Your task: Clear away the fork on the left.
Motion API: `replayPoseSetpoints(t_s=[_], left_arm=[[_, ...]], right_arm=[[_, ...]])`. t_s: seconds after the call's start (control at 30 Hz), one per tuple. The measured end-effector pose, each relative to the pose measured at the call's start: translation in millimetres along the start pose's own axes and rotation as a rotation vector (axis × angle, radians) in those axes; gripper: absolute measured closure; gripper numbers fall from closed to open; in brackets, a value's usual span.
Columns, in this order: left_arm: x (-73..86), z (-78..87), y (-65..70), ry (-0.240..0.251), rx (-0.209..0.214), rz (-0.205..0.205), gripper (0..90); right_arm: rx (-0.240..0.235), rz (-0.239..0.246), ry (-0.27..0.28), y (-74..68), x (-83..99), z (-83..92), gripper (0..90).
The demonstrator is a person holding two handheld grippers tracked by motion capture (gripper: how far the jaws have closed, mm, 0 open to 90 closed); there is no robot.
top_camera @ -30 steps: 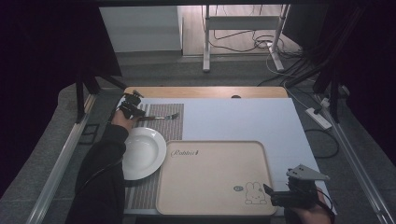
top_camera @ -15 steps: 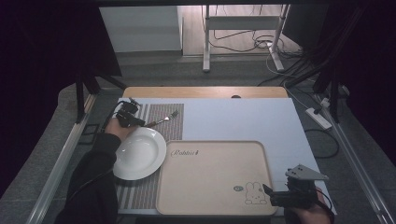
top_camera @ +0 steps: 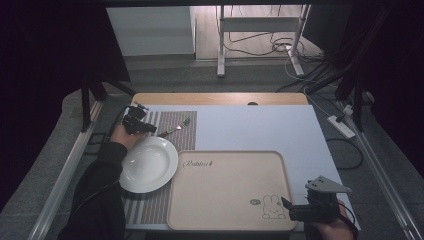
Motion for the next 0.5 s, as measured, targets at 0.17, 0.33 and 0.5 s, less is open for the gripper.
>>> replayPoseSetpoints(t_s=[0.17,0.33,0.5], left_arm=[[-9.2,-2.7,9.5,-0.009,-0.023,-0.039,34.4],[-16.7,-12.3,14.0,-0.036,-0.006,-0.042,14.0],[-22.7,-22.7,16.7,-0.077,-0.022,-0.042,0.0]], right_arm=[[0.001,0.0,0.001,-0.1,0.1,0.1,0.0],[0.0,0.0,0.001,-0.1,0.1,0.3,0.0],[-0.002,0.0,0.001,0.0,0.2,0.2,0.0]])
Point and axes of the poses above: each handheld gripper's, and its own axes: z roughly backward along the jaws, x roughly out of its underside, y roughly to its right, the point moved 2 cm from there along -z, roughly forward along the jaws, and after that the axes turned 10 degrees about -y, right-handed, at the moved point
